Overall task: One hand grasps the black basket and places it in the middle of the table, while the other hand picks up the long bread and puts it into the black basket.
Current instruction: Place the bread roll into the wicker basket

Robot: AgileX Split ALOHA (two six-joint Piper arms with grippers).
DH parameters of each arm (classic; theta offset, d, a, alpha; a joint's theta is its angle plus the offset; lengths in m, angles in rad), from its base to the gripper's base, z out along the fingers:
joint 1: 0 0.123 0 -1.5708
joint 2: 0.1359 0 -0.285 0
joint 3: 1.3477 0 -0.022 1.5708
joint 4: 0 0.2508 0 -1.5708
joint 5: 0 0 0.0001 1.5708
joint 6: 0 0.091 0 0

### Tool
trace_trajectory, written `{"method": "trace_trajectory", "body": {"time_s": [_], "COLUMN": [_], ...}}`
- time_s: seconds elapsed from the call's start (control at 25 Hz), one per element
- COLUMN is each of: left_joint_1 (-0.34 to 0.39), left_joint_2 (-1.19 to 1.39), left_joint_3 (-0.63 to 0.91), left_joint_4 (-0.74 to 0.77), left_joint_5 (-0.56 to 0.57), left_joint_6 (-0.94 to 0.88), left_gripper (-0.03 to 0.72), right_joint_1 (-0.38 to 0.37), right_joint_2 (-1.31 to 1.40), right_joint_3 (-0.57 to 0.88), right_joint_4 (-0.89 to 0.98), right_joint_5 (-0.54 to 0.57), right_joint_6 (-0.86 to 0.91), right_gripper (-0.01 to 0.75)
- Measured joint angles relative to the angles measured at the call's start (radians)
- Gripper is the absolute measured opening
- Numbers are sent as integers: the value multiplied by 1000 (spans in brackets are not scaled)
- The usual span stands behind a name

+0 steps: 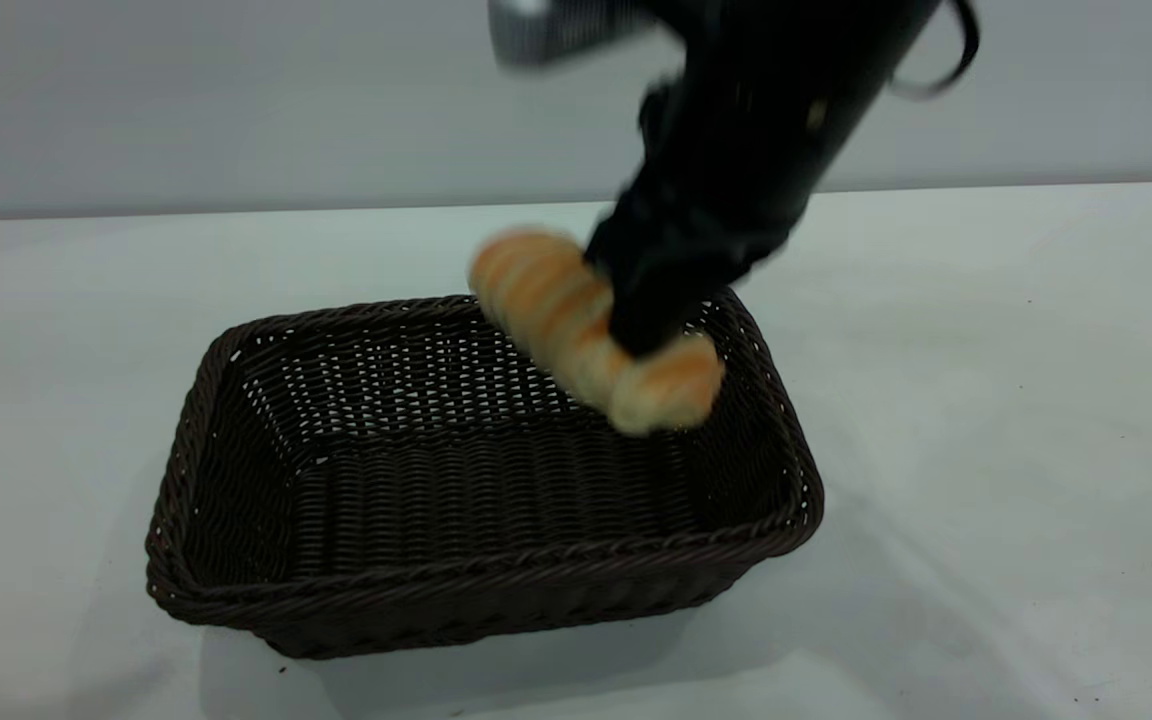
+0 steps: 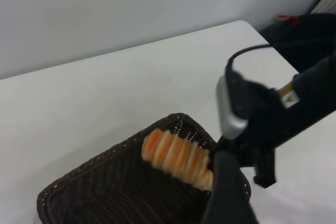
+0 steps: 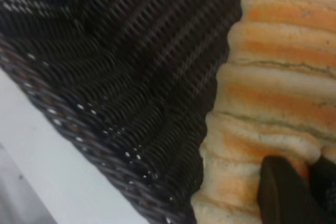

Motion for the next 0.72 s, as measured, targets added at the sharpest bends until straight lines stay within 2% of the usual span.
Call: {"method": "trace_trajectory", "body": {"time_s": [0.24,0.32,0.52,0.56,0.64,0.72], "left_joint_1": [0,0,0,0,0,0], "left_joint_2": [0,0,0,0,0,0], "left_joint_3": [0,0,0,0,0,0], "left_joint_4": [0,0,-3,-3,-3,-3], "left_joint_5": [5,7,9,10,12,12], "left_joint_6": [1,1,1,1,10,17], "left_gripper": [573,573,573,573,573,573], "right_joint_1": [27,43,60,60,59,59], "right_joint_2": [71,71,70,66,49,-2], "right_joint_3": [0,0,0,0,0,0], "right_joint_4": [46,51,55,54,37,-6], "right_joint_5": [-34,-39,-38,-38,-34,-32], "right_joint_6": [-32,-42,-49,-49,-40,-24], "right_gripper": [53,112,417,455,496,495]}}
